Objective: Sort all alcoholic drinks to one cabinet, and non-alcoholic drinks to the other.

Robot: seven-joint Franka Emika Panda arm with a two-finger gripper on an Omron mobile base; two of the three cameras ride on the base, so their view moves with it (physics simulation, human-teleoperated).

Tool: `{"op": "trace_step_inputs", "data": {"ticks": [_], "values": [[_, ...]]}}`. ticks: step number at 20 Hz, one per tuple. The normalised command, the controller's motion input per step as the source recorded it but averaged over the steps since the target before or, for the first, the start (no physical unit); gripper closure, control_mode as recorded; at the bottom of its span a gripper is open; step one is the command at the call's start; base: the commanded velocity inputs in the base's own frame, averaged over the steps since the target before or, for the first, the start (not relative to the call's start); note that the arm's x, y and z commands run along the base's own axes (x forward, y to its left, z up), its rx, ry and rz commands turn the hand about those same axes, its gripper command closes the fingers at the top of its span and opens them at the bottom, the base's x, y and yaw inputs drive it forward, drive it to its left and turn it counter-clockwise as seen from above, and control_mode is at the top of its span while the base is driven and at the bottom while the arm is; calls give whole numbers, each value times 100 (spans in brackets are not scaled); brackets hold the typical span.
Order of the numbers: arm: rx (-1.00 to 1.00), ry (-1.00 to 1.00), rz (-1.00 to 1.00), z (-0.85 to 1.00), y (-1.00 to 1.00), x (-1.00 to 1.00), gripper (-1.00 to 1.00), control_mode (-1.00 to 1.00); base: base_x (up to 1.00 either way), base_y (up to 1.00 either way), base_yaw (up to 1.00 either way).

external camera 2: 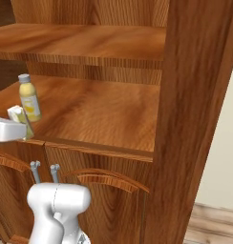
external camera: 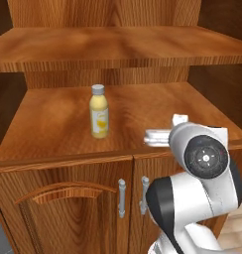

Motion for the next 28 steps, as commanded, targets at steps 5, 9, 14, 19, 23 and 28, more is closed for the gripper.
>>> {"op": "trace_step_inputs", "data": {"ticks": [5,9,14,19,23,28], "values": [[5,-4,0,-1,-23,28,100,-100,0,0,0],[4,-3,0,-2,-24,27,100,-100,0,0,0],[3,-2,0,-6,-18,30,100,-100,0,0,0],[3,-3,0,-15,-8,29,100,-100,0,0,0],[2,0,0,-10,-2,31,100,-100,0,0,0],[1,0,0,-15,0,33,100,-100,0,0,0]]}}
